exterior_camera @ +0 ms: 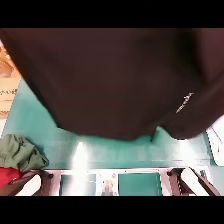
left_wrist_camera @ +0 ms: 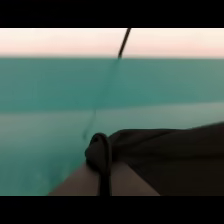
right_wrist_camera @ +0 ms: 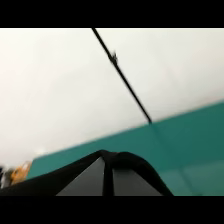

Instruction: Fold the shirts.

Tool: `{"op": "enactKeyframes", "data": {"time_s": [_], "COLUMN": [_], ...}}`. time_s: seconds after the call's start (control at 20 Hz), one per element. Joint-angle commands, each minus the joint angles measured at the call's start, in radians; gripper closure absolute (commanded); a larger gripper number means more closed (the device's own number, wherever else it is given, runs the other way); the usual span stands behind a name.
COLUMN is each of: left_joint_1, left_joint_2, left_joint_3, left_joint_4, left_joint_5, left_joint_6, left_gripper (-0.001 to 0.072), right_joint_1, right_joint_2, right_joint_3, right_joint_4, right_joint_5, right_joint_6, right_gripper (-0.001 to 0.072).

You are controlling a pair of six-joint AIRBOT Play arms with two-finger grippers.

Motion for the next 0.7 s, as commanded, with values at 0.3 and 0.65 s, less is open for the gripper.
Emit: {"op": "enactKeyframes", "data": {"time_s": [0.3,0.65], "left_joint_1": [-0.108,-0.115], "left_joint_2": [-0.449,-0.65], "left_joint_3": [-0.395,-0.393], "left_joint_4": [-0.04,-0.177], "left_joint_5": [0.309,0.496], "left_joint_6": [0.008,0.054], "left_gripper": [0.0676,0.0676], "right_joint_1": [0.206,0.211], "right_joint_2": [-0.499,-0.852], "right_joint_3": [-0.456,-0.256], "right_joint_4": [0.026,0.166], "right_joint_5": [-0.273,-0.245], "right_joint_6": [-0.28,-0.349], "right_gripper": [0.0699,0.0698]}}
